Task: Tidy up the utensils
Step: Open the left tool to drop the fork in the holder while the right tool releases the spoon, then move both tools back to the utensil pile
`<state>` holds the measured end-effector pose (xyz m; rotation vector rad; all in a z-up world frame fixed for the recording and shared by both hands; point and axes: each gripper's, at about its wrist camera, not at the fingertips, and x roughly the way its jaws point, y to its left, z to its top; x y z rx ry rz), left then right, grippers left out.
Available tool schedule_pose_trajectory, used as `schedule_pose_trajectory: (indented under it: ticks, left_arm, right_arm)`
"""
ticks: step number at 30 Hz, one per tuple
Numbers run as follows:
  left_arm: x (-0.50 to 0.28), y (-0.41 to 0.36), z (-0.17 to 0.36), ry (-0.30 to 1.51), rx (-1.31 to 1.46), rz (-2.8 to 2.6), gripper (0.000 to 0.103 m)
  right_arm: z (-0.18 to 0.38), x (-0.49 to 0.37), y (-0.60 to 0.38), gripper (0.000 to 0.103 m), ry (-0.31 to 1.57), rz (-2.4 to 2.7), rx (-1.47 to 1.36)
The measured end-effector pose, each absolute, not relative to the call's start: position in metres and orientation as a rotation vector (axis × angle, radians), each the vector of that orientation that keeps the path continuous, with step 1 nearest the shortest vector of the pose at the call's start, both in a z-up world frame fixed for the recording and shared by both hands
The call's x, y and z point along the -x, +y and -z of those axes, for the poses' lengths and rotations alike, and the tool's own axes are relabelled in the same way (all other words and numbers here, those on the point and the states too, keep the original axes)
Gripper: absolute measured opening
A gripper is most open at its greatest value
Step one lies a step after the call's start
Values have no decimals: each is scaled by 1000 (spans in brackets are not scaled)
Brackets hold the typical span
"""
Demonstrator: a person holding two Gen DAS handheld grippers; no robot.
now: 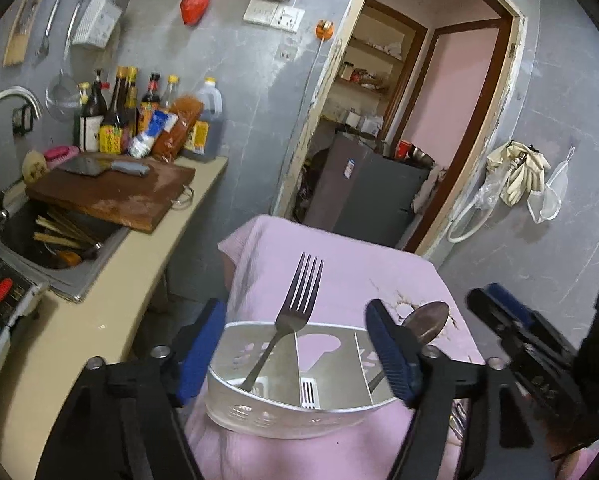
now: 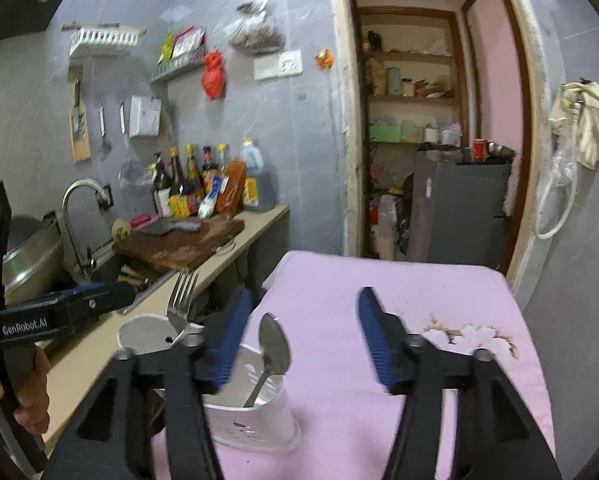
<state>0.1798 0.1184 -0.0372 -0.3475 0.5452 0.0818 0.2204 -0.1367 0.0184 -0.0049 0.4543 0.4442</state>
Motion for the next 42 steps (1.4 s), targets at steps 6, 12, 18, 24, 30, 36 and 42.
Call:
schedule_pose_trajectory:
  ticks: [6, 12, 18, 24, 30, 36, 42]
  left_arm:
    - [-167, 96, 23, 478, 282, -150, 98]
    - [-155, 59, 16, 438, 228, -150, 100]
    - [-143, 19, 14, 404, 186, -150, 100]
    - [-140, -22, 19, 414, 160, -131, 100]
    - [-147, -53, 40, 508, 215, -118, 100]
    - [-157, -82, 75, 643, 286, -138, 100]
    - [-170, -105, 116, 763, 416, -164, 100]
  right_arm:
    - [-32, -203, -174, 86, 410, -372, -59]
    - [-35, -186, -213, 96, 395, -299, -72]
    - [-32, -177, -250, 99, 404, -246, -62]
    - [-20, -175, -288, 100, 454, -218, -58]
    - [-1, -182, -331, 101, 519, -186, -51]
    - [27, -203, -367, 101, 608, -184, -39]
    - [71, -229, -393, 101, 714, -278, -42]
